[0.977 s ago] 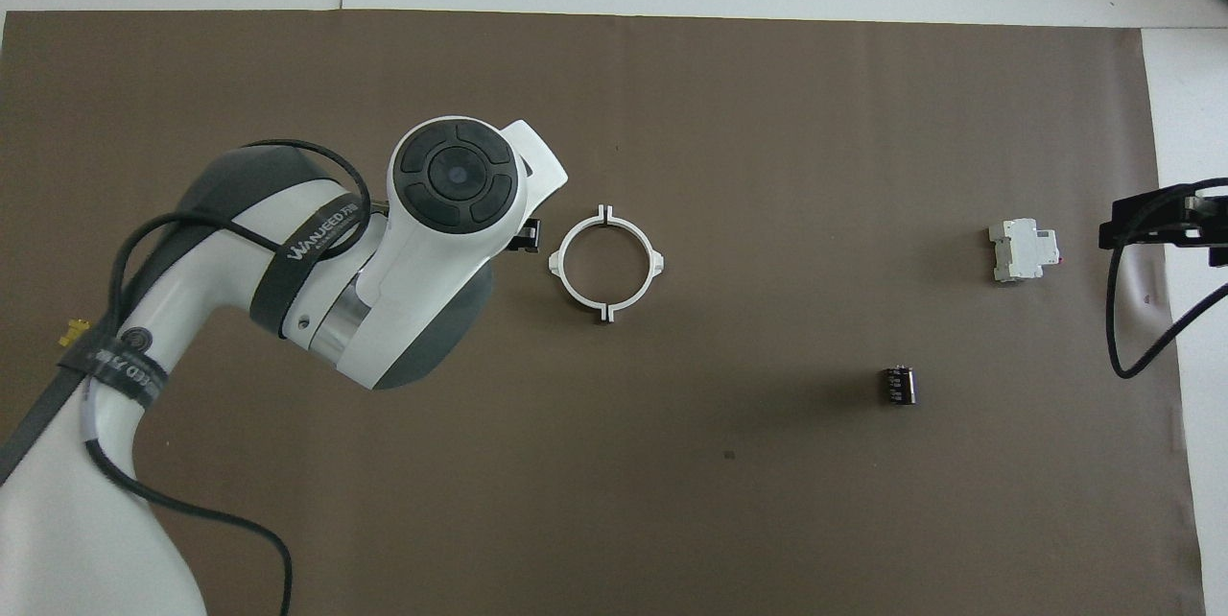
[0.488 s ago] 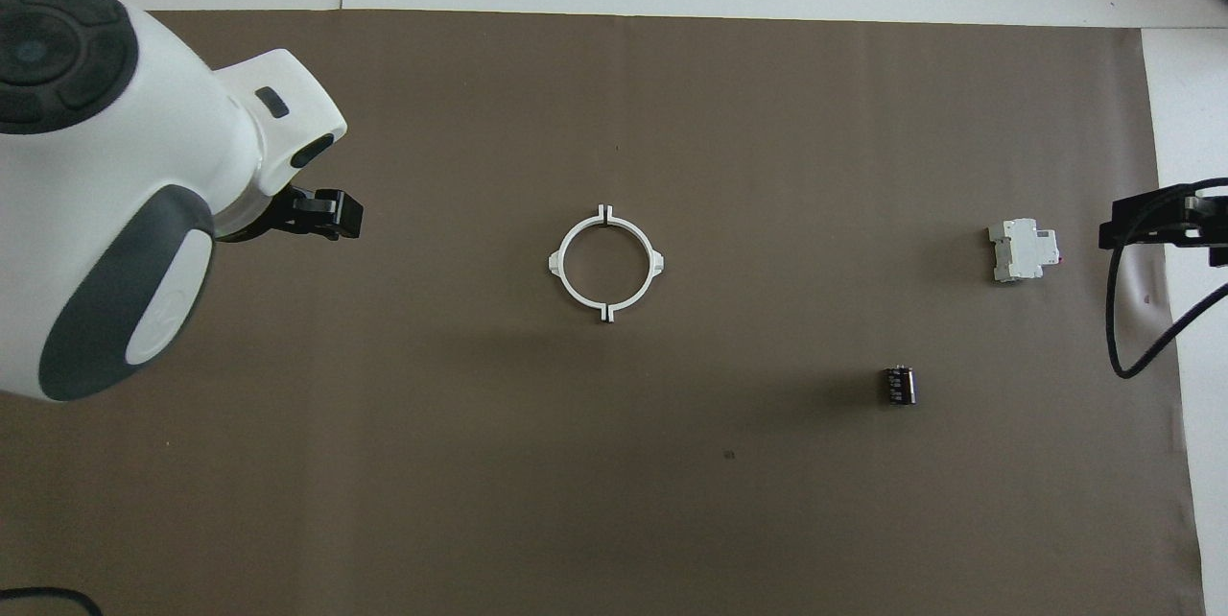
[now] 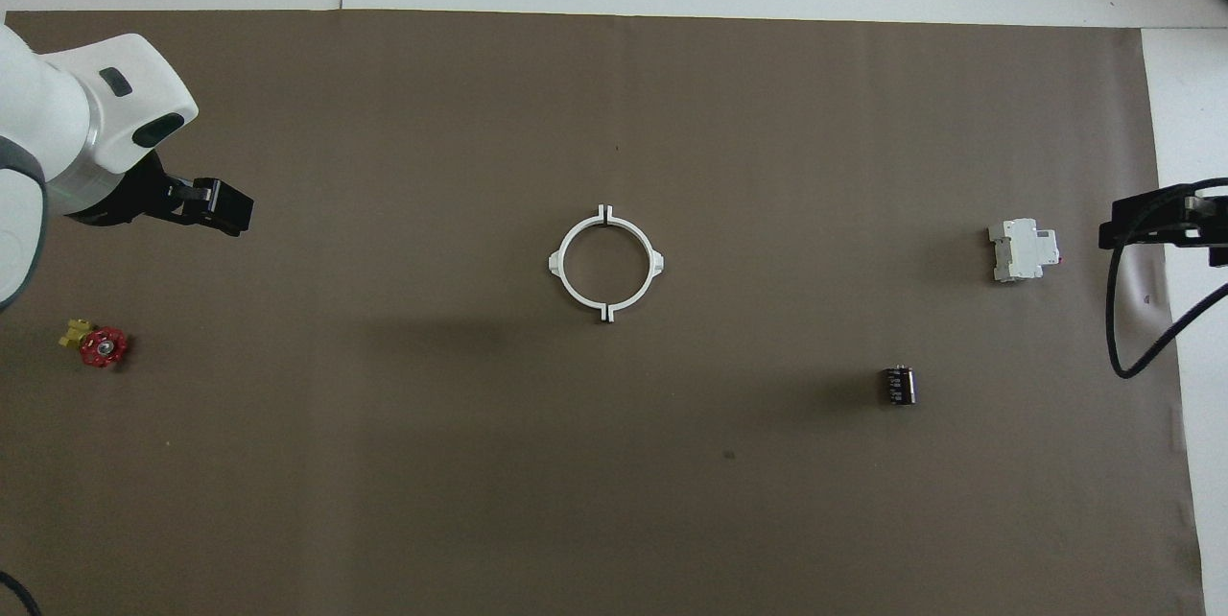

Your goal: Assemble drain pipe with both arms

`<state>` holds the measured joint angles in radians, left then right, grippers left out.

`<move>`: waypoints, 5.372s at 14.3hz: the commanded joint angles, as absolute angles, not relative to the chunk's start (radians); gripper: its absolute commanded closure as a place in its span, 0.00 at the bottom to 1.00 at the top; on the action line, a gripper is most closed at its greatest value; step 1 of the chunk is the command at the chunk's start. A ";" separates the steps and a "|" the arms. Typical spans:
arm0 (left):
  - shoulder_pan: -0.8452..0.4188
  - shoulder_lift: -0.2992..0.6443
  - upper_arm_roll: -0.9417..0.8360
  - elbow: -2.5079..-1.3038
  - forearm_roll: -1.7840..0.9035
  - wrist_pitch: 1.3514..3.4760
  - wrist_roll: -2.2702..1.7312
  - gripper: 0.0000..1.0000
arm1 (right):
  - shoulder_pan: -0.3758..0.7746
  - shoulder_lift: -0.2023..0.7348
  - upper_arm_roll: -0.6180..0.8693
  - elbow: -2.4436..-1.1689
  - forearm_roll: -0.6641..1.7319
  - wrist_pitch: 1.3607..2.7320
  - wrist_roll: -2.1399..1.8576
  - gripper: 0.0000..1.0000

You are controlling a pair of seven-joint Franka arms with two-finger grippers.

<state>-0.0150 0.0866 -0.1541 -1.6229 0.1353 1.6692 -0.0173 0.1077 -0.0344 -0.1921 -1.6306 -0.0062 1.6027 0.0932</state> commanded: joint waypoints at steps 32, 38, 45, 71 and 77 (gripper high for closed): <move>-0.015 0.051 -0.037 -1.634 -0.029 1.698 0.094 0.00 | 0.106 -0.055 -0.192 -1.652 0.003 1.598 0.075 0.00; -0.015 0.052 0.006 -1.634 -0.031 1.704 0.173 0.00 | 0.106 -0.055 -0.192 -1.652 0.003 1.598 0.075 0.00; -0.015 0.057 0.006 -1.634 -0.032 1.709 0.178 0.00 | 0.106 -0.055 -0.192 -1.652 0.003 1.598 0.075 0.00; -0.023 0.037 0.005 -1.615 -0.028 1.698 0.175 0.00 | 0.106 -0.055 -0.192 -1.652 0.003 1.598 0.077 0.00; -0.023 0.037 0.005 -1.617 -0.026 1.698 0.176 0.00 | 0.106 -0.055 -0.192 -1.652 0.003 1.598 0.075 0.00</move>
